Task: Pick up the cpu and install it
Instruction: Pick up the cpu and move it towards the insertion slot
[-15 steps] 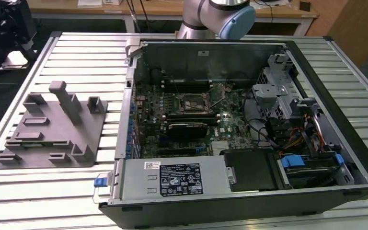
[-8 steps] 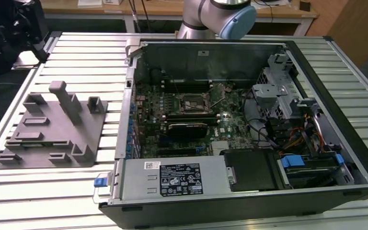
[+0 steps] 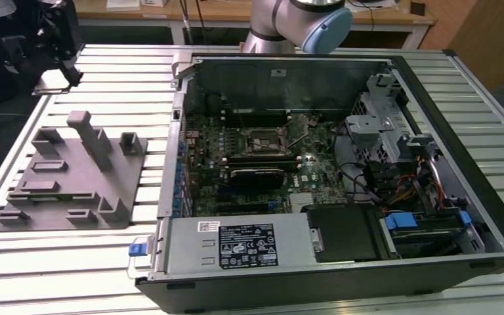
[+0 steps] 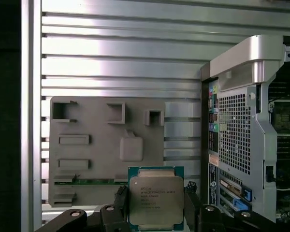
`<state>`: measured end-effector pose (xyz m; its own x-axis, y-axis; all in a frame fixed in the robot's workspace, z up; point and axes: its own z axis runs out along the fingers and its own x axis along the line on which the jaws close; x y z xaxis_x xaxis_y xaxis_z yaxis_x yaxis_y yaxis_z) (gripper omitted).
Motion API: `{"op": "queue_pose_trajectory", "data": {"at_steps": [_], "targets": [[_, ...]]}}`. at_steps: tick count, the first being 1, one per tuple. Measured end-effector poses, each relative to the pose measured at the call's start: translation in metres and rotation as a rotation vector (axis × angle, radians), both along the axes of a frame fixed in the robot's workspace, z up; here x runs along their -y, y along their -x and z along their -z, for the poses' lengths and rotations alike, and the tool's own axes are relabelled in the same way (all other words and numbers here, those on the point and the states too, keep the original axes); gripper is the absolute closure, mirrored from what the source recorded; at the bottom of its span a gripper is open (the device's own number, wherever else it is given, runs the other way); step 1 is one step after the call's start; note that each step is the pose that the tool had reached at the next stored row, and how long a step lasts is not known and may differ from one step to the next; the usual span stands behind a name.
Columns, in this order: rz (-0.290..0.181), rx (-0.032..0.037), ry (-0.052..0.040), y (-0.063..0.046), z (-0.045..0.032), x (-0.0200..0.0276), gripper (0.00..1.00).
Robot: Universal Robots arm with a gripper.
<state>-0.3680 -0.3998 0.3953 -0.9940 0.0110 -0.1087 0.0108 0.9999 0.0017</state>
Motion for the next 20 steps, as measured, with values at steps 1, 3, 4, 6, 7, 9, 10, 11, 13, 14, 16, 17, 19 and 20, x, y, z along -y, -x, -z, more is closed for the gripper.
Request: {"op": "queue_pose_trajectory", "data": {"at_steps": [1, 3, 4, 6, 7, 9, 10, 11, 13, 14, 16, 17, 19, 20], "targets": [[0.0, 0.0, 0.0, -0.002, 0.0, 0.0, 0.46], [0.0, 0.0, 0.0, -0.006, 0.0, -0.0001, 0.46], [0.0, -0.0001, 0.0001, -0.008, 0.0, -0.0001, 0.46], [0.0, -0.0002, 0.0001, -0.012, -0.0001, -0.0002, 0.46], [0.0, 0.0, 0.0, -0.014, 0.0, -0.0002, 0.46], [0.0, 0.0, 0.0, -0.017, 0.0, -0.0002, 0.46], [0.0, 0.0, 0.0, -0.018, 0.0, -0.0002, 0.46], [0.0, 0.0, 0.0, -0.02, 0.0, -0.0002, 0.46], [0.0, 0.0, 0.0, -0.025, 0.0, -0.0002, 0.46], [0.0, -0.0001, 0.0, -0.027, 0.0, -0.0003, 0.46], [0.0, -0.0001, 0.0001, -0.03, -0.0001, -0.0004, 0.46], [0.0, 0.0, 0.0, -0.032, 0.0, -0.0004, 0.46], [0.0, 0.0, 0.0, -0.037, 0.0, -0.0005, 0.46], [0.0, 0.0, 0.0, -0.039, 0.0, -0.0005, 0.46]]}}
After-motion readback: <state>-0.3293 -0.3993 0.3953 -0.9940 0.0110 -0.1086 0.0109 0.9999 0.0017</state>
